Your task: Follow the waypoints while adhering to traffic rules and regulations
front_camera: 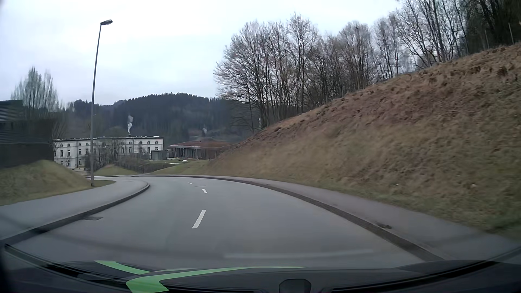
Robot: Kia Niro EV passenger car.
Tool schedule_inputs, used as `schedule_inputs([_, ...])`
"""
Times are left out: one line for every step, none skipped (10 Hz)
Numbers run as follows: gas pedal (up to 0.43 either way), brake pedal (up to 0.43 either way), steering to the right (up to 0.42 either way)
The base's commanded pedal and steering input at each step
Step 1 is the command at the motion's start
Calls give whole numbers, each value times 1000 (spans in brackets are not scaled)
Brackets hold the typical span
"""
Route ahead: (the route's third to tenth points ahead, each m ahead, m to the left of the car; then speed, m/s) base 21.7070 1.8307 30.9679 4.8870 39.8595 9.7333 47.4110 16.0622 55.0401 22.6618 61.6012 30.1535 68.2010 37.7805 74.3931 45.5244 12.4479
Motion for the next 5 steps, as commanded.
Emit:
schedule_inputs([0,146,-66])
schedule_inputs([0,159,-66])
schedule_inputs([0,165,-66])
schedule_inputs([0,171,-67])
schedule_inputs([0,177,-68])
